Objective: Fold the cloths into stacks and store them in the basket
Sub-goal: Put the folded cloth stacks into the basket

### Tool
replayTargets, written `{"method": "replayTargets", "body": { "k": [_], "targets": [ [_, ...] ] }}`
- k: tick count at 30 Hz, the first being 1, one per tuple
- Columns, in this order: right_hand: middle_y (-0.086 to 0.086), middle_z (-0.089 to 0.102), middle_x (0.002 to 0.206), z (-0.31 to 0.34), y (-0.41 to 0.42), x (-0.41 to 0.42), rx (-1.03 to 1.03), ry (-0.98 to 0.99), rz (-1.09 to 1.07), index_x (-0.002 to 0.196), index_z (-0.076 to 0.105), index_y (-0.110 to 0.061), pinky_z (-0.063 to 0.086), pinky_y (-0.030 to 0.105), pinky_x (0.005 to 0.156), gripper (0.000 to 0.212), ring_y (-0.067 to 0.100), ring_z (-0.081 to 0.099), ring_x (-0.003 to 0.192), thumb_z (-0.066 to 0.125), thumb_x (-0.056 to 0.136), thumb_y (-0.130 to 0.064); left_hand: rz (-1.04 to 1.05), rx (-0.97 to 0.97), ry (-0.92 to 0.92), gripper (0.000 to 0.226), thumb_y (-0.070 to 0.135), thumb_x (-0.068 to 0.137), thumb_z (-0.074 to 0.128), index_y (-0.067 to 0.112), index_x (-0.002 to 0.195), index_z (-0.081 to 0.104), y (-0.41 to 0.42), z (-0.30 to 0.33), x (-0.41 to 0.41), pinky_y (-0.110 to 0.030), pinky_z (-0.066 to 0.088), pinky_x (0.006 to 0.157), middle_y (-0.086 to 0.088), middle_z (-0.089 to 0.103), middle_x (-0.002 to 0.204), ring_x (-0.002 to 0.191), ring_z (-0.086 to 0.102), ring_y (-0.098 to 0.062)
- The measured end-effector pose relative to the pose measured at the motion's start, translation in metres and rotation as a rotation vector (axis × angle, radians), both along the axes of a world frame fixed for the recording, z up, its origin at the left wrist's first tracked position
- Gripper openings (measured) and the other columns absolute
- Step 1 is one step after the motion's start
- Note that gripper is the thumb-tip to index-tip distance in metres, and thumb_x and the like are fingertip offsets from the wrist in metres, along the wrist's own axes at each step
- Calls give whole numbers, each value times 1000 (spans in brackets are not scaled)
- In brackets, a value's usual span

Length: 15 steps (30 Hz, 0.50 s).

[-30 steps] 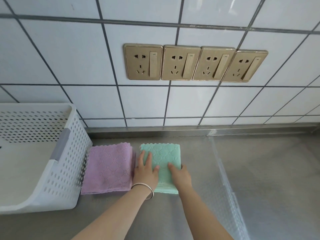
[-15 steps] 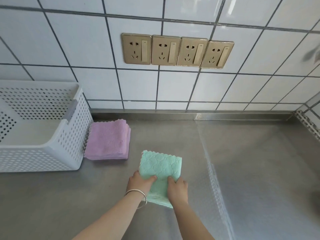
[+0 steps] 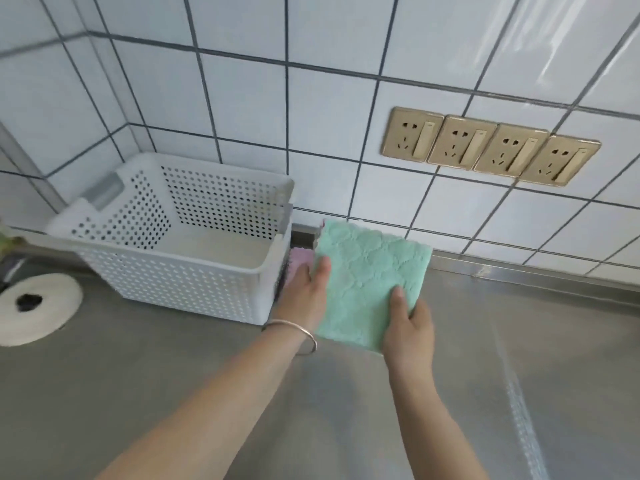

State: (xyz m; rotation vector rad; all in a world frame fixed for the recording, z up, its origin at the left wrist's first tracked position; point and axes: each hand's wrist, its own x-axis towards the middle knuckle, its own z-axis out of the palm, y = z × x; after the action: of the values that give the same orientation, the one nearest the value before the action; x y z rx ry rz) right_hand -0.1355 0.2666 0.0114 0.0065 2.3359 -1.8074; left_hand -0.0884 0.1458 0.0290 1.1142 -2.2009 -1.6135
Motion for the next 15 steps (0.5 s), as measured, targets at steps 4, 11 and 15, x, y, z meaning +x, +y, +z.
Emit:
{"method": "replayTargets", "body": {
  "k": [4,11,15],
  "targets": [
    [6,61,106,57,-84,15,-127,156,107,95,60,-29,47,45,93,23,21,59,100,44,87,-45,81,-102,143,54,43,98,22,12,138,38,-81,65,28,-27,25,107,-7,36,148,137,33,-20],
    [-2,64,95,78,-242,22,-248,63,247,98,60,-23,52,34,82,13,16,62,89,51,92,-30,165,-250,100,39,32,97,34,11,124,52,-248,89,45,-25,35,92,-10,53,131,121,49,-29],
    [3,65,100,43,-304,15,-230,-233,267,103,61,-18,52,36,85,13,22,62,90,55,92,-18,46,-281,-171,35,25,95,36,6,118,54,-323,53,39,-34,42,91,-20,59,121,106,56,-33]
  ]
}}
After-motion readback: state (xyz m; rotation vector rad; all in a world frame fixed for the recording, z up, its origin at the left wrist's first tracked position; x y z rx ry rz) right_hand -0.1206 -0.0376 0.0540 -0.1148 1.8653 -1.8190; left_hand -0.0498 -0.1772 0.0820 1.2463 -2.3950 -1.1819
